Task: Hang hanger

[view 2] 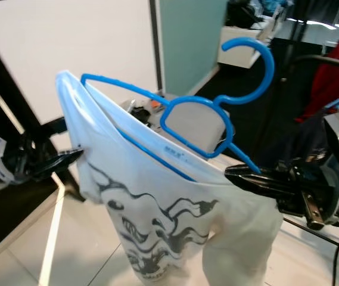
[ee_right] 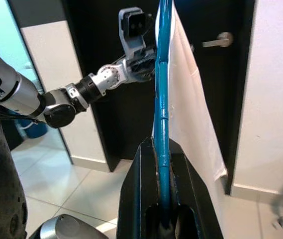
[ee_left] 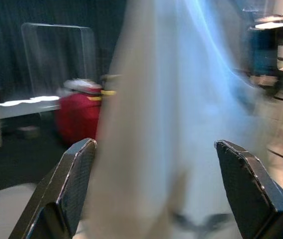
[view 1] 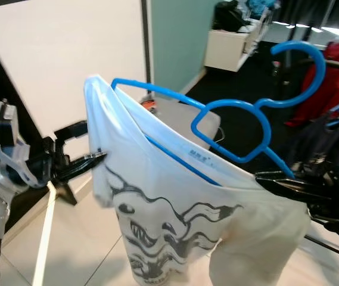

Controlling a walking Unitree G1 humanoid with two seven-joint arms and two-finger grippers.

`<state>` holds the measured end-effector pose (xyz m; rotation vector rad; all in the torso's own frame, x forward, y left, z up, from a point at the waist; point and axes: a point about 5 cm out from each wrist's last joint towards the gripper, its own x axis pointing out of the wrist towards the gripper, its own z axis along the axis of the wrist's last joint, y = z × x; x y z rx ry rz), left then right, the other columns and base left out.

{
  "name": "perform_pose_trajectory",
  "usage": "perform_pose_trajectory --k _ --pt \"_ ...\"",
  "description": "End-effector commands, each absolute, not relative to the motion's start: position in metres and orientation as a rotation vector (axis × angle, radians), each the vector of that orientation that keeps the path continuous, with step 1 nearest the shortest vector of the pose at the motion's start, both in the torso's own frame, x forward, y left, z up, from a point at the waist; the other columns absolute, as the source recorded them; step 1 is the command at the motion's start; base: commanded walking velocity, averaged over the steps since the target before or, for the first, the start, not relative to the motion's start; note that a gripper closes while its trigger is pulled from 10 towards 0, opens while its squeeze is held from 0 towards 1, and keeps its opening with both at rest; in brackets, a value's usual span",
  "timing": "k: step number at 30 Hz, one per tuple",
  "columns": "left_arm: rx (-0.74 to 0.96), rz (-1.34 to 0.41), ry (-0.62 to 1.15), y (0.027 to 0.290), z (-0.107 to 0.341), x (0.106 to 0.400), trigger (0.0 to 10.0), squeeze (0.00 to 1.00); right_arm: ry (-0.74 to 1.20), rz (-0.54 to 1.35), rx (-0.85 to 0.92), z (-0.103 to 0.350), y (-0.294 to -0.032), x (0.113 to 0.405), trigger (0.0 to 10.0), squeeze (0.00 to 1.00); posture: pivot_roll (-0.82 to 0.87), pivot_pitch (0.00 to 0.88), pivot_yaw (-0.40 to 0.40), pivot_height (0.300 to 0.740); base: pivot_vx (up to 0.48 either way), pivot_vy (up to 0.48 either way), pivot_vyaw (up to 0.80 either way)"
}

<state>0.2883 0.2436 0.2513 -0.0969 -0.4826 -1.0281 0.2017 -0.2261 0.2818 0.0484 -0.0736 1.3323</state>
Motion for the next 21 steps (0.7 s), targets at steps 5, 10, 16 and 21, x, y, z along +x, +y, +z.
perform_pose_trajectory --k 5,10,16,21 --pt "-0.114 -1.022 -0.538 0.245 0.263 0.288 10.0 0.00 -0.106 1.325 0.037 0.287 -0.224 0.201 0.0 0.00 -0.08 0.060 0.000 0.740 0.000 0.000 0.30" --pt "-0.115 -1.191 -0.498 0.229 0.262 0.277 10.0 0.00 -0.110 1.324 0.045 0.287 -0.222 0.202 0.0 0.00 -0.08 0.057 0.003 0.740 0.000 0.000 0.00" --pt "-0.086 -1.238 -0.441 0.218 0.251 0.278 10.0 0.00 -0.126 1.340 0.047 0.290 -0.219 0.202 0.0 0.00 -0.08 0.052 0.005 0.740 0.000 0.000 0.00" --pt "-0.093 -1.207 -0.443 0.216 0.250 0.284 10.0 0.00 -0.124 1.348 0.044 0.292 -0.219 0.202 0.0 0.00 -0.08 0.050 0.005 0.740 0.000 0.000 0.00"
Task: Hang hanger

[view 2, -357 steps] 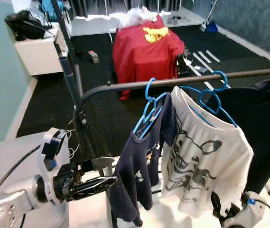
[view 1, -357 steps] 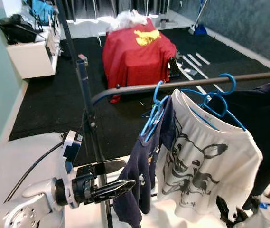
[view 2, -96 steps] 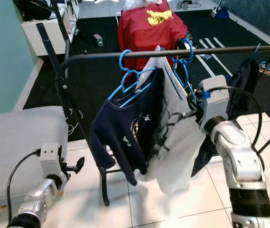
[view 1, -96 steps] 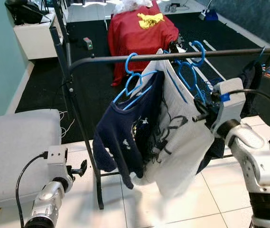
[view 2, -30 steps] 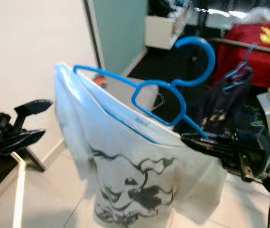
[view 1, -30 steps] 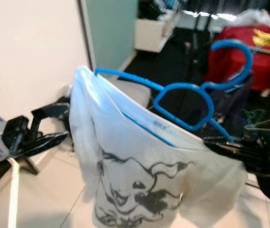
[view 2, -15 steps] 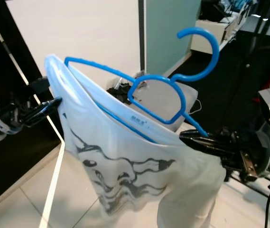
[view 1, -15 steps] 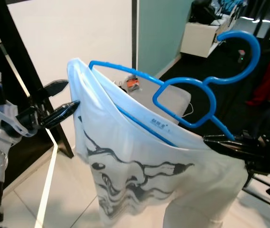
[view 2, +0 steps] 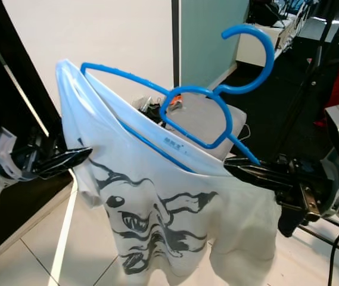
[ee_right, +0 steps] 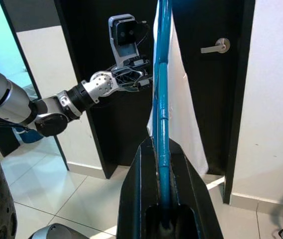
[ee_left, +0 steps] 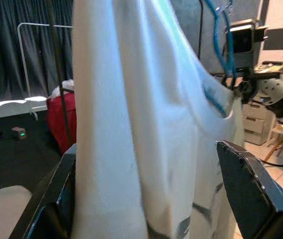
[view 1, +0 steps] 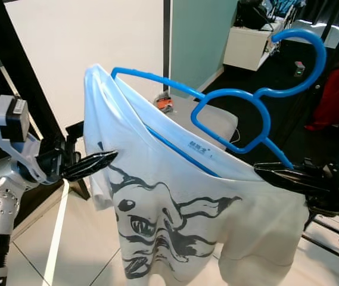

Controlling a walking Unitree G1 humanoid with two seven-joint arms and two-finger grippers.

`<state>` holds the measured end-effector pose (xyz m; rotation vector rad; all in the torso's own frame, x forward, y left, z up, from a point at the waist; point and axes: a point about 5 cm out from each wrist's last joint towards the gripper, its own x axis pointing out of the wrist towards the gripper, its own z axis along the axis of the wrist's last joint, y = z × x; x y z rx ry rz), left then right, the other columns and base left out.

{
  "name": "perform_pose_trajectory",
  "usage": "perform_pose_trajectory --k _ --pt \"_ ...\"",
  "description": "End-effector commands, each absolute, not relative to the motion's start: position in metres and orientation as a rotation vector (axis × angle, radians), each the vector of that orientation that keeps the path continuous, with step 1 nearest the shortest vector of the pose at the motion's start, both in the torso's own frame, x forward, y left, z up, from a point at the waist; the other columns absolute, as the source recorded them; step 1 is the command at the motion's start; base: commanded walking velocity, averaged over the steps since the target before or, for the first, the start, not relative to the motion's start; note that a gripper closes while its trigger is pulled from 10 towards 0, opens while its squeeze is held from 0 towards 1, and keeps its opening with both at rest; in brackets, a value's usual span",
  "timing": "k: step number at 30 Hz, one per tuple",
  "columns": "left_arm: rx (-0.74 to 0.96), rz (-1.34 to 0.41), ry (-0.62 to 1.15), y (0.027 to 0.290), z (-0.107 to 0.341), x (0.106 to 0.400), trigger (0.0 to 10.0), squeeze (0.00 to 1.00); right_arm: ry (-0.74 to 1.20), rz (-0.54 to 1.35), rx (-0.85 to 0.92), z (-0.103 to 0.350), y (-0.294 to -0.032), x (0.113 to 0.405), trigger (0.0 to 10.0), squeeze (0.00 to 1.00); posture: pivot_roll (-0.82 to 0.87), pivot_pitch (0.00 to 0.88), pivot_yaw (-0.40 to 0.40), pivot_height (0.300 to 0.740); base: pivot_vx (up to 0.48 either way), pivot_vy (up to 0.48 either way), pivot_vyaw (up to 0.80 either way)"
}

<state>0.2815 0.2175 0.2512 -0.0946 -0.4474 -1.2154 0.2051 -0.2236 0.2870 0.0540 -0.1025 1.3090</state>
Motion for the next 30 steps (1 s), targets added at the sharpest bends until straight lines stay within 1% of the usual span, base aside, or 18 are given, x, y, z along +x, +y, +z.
perform_pose_trajectory --k 1,4,5,11,13,16,23,28,29,30 --pt "-0.104 -1.190 -0.448 0.217 0.251 0.286 6.8 0.00 -0.123 1.347 0.043 0.292 -0.218 0.202 0.0 0.00 -0.08 0.050 0.005 0.740 0.000 0.000 0.00" --pt "-0.111 -1.178 -0.450 0.217 0.252 0.288 6.8 0.00 -0.123 1.346 0.043 0.292 -0.218 0.202 0.0 0.00 -0.08 0.050 0.005 0.740 0.000 0.000 0.00" --pt "-0.121 -1.141 -0.468 0.221 0.256 0.290 0.0 0.00 -0.120 1.340 0.042 0.291 -0.219 0.202 0.0 0.00 -0.08 0.052 0.004 0.740 0.000 0.000 0.00" --pt "-0.125 -1.040 -0.533 0.234 0.269 0.296 0.0 0.00 -0.078 1.308 0.027 0.285 -0.221 0.203 0.0 0.00 -0.08 0.057 0.004 0.740 0.000 0.000 0.00" --pt "-0.127 -0.985 -0.578 0.244 0.279 0.297 0.0 0.00 -0.013 1.264 0.004 0.275 -0.224 0.205 0.0 0.00 -0.08 0.060 0.003 0.740 0.000 0.000 0.00" --pt "-0.131 -0.970 -0.601 0.248 0.284 0.297 0.0 0.00 0.036 1.233 -0.016 0.267 -0.225 0.205 0.0 0.00 -0.08 0.061 0.003 0.740 0.000 0.000 0.00" --pt "-0.128 -0.981 -0.594 0.245 0.283 0.296 0.0 0.00 0.084 1.191 -0.042 0.260 -0.228 0.205 0.0 0.00 -0.08 0.065 0.006 0.740 0.000 0.000 0.00" --pt "-0.144 -1.033 -0.554 0.239 0.277 0.295 0.0 0.00 0.036 1.182 -0.031 0.266 -0.229 0.206 0.0 0.00 -0.09 0.065 0.008 0.740 0.000 0.000 0.00" --pt "-0.134 -1.061 -0.518 0.235 0.270 0.294 8.7 0.00 -0.014 1.194 -0.013 0.274 -0.229 0.205 0.0 0.00 -0.09 0.065 0.009 0.740 0.000 0.000 0.00" --pt "-0.126 -1.079 -0.493 0.232 0.266 0.293 8.7 0.00 -0.047 1.204 -0.001 0.278 -0.228 0.204 0.0 0.00 -0.09 0.065 0.009 0.740 0.000 0.000 0.00"
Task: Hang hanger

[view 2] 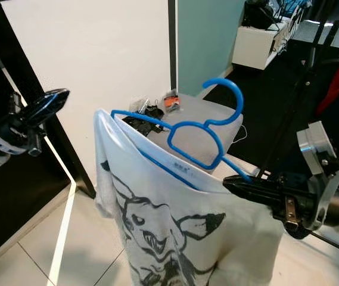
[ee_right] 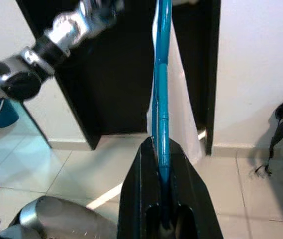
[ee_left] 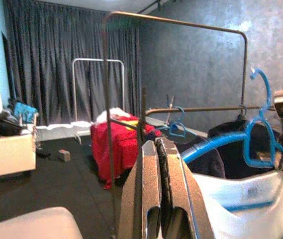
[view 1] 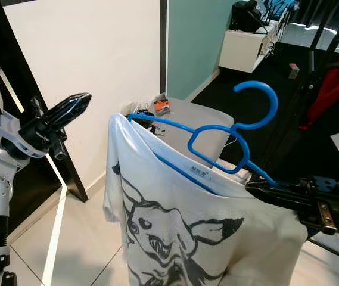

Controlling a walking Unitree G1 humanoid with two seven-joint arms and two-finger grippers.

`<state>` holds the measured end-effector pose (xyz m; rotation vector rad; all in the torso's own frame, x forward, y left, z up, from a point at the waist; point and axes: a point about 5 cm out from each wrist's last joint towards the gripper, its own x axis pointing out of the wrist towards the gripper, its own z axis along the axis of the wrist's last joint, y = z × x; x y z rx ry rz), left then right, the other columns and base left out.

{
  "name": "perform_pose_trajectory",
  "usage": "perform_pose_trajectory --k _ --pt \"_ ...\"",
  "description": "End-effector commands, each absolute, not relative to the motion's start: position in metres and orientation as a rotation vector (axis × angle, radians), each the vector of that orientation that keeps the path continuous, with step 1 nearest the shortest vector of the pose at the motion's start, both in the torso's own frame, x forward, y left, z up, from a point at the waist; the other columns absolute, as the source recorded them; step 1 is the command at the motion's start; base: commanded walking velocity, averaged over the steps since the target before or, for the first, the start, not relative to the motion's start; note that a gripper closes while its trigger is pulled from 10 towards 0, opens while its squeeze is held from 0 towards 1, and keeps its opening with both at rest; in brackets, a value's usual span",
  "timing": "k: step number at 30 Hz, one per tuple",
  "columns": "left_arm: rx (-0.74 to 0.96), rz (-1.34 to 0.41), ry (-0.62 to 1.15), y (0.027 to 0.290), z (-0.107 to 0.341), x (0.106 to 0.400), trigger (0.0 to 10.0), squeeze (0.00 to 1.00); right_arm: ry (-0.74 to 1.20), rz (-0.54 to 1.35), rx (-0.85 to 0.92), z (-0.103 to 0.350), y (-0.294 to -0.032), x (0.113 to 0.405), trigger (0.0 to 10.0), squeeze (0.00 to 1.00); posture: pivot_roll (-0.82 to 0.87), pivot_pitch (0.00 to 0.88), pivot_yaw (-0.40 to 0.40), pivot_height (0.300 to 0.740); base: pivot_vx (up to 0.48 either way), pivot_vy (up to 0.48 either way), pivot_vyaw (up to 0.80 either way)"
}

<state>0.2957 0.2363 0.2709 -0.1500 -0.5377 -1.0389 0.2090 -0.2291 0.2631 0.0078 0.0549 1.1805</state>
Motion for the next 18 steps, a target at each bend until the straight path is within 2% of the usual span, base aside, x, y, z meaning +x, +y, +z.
perform_pose_trajectory --k 1,2,3,4,9,18 --pt "-0.126 -1.079 -0.493 0.232 0.266 0.293 8.7 0.00 -0.047 1.204 -0.001 0.278 -0.228 0.204 0.0 0.00 -0.09 0.065 0.009 0.740 0.000 0.000 0.00" --pt "-0.123 -1.084 -0.466 0.229 0.260 0.294 10.0 0.00 -0.095 1.221 0.018 0.286 -0.228 0.203 0.0 0.00 -0.09 0.064 0.009 0.740 0.000 0.000 0.00" --pt "-0.123 -1.085 -0.450 0.228 0.257 0.295 10.0 0.00 -0.126 1.232 0.027 0.291 -0.228 0.202 0.0 0.00 -0.09 0.064 0.009 0.740 0.000 0.000 0.00" --pt "-0.139 -1.065 -0.434 0.228 0.254 0.298 10.0 1.00 -0.151 1.244 0.036 0.295 -0.228 0.200 0.0 0.00 -0.09 0.065 0.009 0.740 0.000 0.000 0.00" --pt "-0.147 -0.972 -0.471 0.232 0.258 0.308 10.0 1.00 -0.143 1.261 0.026 0.296 -0.228 0.198 0.0 0.00 -0.09 0.064 0.008 0.740 0.000 0.000 0.00" --pt "-0.117 -0.931 -0.568 0.239 0.274 0.308 10.0 1.00 -0.118 1.263 0.033 0.292 -0.227 0.197 0.0 0.00 -0.09 0.064 0.009 0.740 0.000 0.000 0.00"
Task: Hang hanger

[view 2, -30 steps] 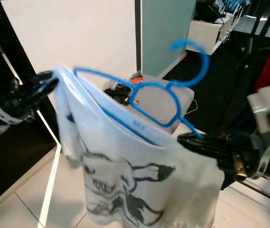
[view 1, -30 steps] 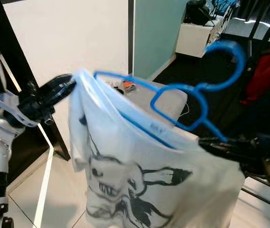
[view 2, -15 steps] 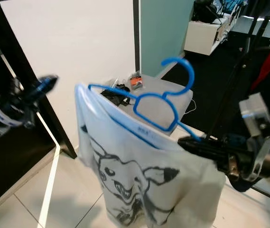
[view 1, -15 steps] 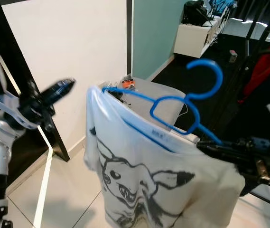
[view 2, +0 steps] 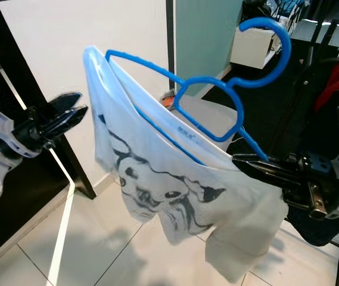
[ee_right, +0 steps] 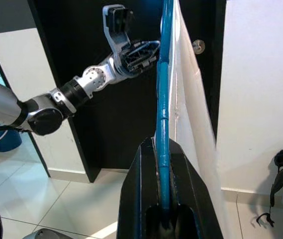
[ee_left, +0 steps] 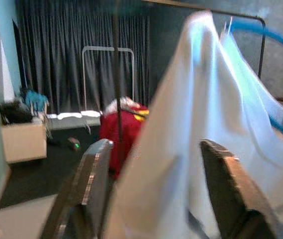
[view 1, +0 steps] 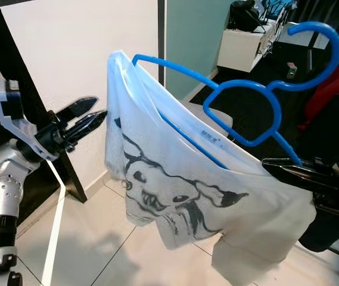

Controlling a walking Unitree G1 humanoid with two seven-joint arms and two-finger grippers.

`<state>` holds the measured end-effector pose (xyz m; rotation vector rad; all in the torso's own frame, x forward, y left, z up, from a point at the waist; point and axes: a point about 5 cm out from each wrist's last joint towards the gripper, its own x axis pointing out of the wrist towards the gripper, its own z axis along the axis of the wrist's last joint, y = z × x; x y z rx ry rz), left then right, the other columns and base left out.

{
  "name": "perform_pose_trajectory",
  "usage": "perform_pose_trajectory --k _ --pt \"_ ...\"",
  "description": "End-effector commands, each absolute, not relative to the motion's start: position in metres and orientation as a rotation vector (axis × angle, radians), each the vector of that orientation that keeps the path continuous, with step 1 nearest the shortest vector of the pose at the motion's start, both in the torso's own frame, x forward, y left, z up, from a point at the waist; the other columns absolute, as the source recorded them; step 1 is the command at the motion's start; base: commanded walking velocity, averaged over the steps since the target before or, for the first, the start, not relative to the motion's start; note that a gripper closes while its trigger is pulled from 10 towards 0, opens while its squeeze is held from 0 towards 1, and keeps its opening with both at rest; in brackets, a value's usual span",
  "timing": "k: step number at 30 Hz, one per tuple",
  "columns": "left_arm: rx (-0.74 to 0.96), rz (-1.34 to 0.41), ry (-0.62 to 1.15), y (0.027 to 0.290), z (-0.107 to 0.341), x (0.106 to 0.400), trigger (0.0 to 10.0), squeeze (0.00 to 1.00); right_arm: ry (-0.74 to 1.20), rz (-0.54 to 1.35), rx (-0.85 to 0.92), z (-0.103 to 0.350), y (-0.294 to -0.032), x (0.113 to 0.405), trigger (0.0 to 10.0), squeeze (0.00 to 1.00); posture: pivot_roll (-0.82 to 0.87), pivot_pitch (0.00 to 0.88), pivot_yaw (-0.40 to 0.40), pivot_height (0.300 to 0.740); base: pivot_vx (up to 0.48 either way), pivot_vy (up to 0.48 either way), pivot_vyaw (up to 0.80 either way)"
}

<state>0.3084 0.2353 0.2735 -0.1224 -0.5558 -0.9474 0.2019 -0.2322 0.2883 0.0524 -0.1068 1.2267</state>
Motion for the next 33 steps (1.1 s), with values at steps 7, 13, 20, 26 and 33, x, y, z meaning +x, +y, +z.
perform_pose_trajectory --k 7,13,20,26,33 --pt "-0.125 -1.138 -0.547 0.225 0.274 0.291 10.0 0.00 -0.108 1.277 0.042 0.291 -0.225 0.198 0.0 0.00 -0.09 0.062 0.006 0.740 0.000 0.000 0.00" --pt "-0.135 -1.237 -0.484 0.222 0.268 0.286 10.0 1.00 -0.106 1.282 0.041 0.291 -0.225 0.198 0.0 0.00 -0.09 0.061 0.006 0.740 0.000 0.000 0.00" --pt "-0.087 -1.117 -0.551 0.227 0.275 0.298 10.0 0.21 -0.096 1.293 0.042 0.291 -0.224 0.197 0.0 0.00 -0.09 0.056 0.006 0.740 0.000 0.000 0.00" --pt "-0.098 -1.084 -0.583 0.231 0.282 0.301 10.0 0.00 -0.090 1.299 0.041 0.290 -0.223 0.197 0.0 0.00 -0.09 0.053 0.006 0.740 0.000 0.000 0.00" --pt "-0.113 -1.135 -0.561 0.230 0.281 0.296 0.0 0.00 -0.091 1.301 0.038 0.291 -0.223 0.197 0.0 0.00 -0.09 0.052 0.003 0.740 0.000 0.000 0.00"
